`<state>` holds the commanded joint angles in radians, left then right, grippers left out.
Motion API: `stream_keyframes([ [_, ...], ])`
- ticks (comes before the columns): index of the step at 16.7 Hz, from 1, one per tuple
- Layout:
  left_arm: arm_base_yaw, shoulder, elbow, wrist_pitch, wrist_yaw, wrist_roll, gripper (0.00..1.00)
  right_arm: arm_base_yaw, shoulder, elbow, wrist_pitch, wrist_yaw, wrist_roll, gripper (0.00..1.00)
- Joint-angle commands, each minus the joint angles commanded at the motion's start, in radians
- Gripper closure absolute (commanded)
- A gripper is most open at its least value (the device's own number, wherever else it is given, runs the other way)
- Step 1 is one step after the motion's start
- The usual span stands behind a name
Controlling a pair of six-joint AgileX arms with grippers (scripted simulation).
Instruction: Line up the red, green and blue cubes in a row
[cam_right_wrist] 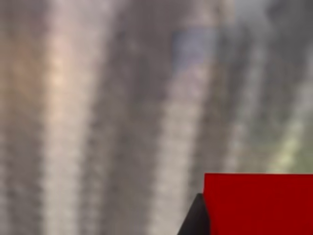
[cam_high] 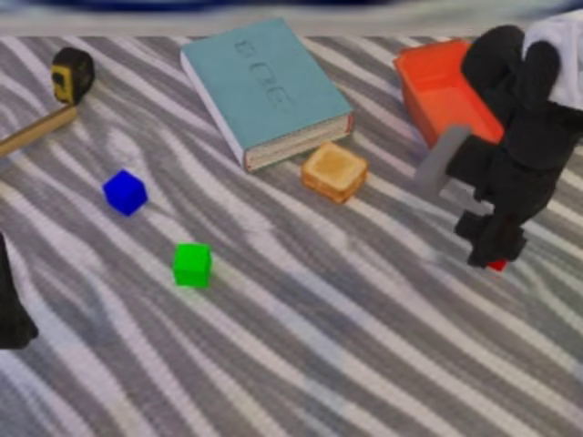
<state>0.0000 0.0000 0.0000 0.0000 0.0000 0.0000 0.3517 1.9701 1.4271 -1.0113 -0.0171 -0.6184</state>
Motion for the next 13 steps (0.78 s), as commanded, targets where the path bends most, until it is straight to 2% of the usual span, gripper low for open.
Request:
stream_keyframes([
  [7, 0.000, 0.000, 0.000, 0.000, 0.000, 0.000, 0.00, 0.011, -0.005, 0.034, -0.036, 0.000, 0.001, 1.00],
  [10, 0.000, 0.000, 0.000, 0.000, 0.000, 0.000, 0.00, 0.109, 0.051, 0.129, -0.078, 0.000, 0.005, 1.00],
  [13, 0.000, 0.000, 0.000, 0.000, 0.000, 0.000, 0.00, 0.262, 0.135, 0.275, -0.143, 0.000, 0.018, 1.00],
])
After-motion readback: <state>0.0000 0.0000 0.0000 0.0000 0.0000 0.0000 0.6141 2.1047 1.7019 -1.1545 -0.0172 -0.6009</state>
